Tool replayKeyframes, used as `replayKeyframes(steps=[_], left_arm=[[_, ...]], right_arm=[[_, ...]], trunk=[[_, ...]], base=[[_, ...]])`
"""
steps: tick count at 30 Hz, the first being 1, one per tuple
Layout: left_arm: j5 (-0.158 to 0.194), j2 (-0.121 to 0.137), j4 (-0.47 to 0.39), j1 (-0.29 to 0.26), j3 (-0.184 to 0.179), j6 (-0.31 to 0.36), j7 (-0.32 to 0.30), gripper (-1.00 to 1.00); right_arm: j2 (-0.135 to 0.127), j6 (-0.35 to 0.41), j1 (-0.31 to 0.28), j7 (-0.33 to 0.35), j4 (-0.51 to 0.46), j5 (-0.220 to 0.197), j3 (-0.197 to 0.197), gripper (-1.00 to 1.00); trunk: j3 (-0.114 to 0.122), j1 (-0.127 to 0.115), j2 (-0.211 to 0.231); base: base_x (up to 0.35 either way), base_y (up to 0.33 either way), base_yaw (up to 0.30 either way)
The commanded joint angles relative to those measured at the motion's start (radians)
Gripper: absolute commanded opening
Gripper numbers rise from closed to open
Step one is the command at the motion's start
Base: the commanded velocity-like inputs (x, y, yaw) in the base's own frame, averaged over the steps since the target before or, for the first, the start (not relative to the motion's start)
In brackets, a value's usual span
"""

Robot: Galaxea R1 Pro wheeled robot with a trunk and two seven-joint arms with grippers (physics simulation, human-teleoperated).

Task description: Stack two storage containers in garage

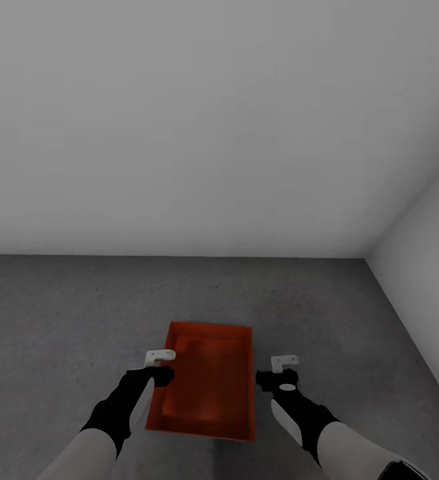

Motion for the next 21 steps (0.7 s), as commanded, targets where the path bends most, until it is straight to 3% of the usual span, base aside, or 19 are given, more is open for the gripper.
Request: replayKeyframes(steps=[1,21], left_arm=[[0.005,0.0,-0.002,0.0,-0.001,0.005,0.005,1.0],[0.005,0.001,-0.003,0.0,0.0,0.004,0.005,1.0]], right_arm=[[-0.001,0.005,0.0,-0.007,-0.002,-0.006,0.008,1.0],[-0.002,0.005,-0.001,-0.007,-0.002,-0.006,0.008,1.0]], trunk=[[0.004,-0.004,0.007],[0.099,-0.081,0.147]], base=[[0.0,0.0,0.0],[0.0,0.0,0.0]])
